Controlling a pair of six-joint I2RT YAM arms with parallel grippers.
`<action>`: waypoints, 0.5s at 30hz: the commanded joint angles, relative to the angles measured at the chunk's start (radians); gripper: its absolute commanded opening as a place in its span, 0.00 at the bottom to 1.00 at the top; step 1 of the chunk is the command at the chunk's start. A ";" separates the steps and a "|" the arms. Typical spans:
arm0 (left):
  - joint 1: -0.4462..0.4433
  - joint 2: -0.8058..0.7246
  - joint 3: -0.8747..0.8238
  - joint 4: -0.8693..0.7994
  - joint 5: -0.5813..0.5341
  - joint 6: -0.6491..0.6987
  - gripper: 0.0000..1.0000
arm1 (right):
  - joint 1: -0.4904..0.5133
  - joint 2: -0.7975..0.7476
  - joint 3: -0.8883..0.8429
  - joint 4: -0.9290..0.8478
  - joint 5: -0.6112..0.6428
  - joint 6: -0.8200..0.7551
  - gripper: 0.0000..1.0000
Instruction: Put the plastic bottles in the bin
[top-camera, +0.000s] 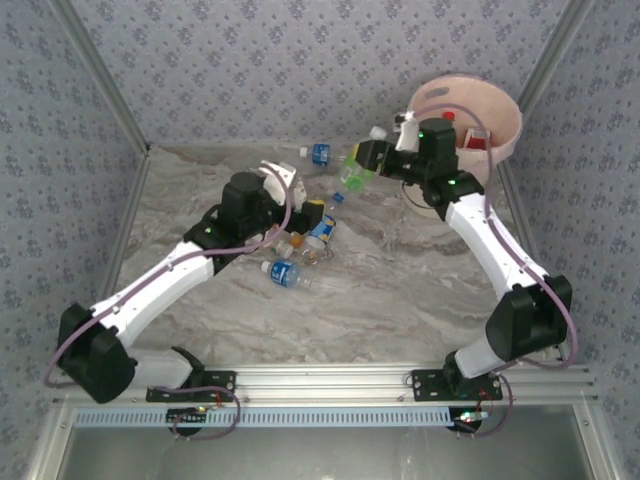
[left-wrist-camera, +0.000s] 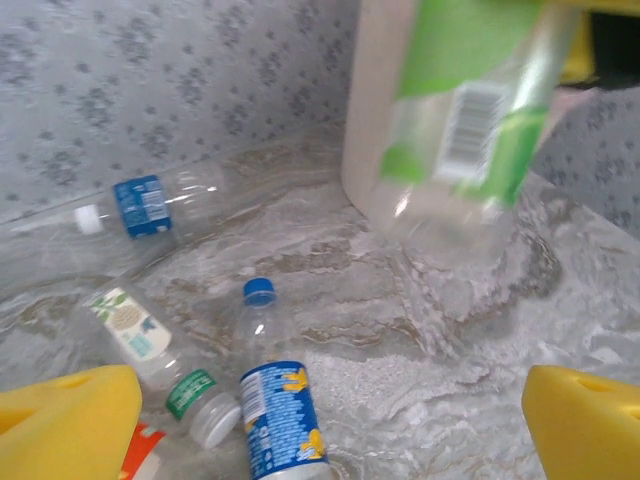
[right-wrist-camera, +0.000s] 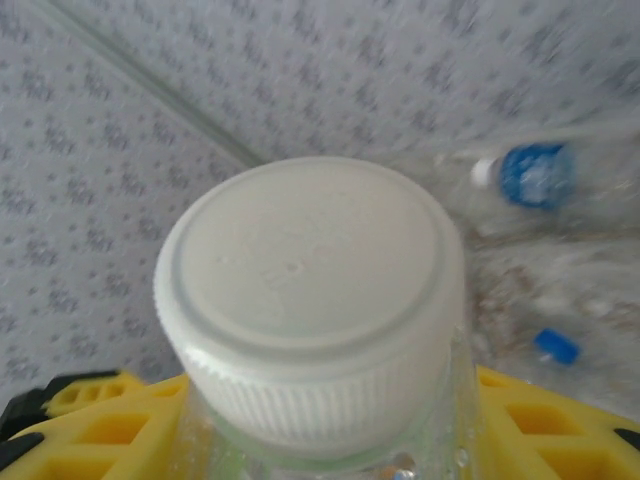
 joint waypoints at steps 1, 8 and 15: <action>0.049 -0.062 -0.050 0.084 -0.086 -0.128 0.98 | -0.049 -0.071 0.060 -0.042 0.072 -0.063 0.47; 0.087 -0.124 -0.111 0.035 -0.315 -0.221 0.98 | -0.136 -0.113 0.129 -0.043 0.125 -0.119 0.46; 0.103 -0.162 -0.159 0.030 -0.413 -0.263 0.98 | -0.216 -0.092 0.240 -0.066 0.172 -0.184 0.47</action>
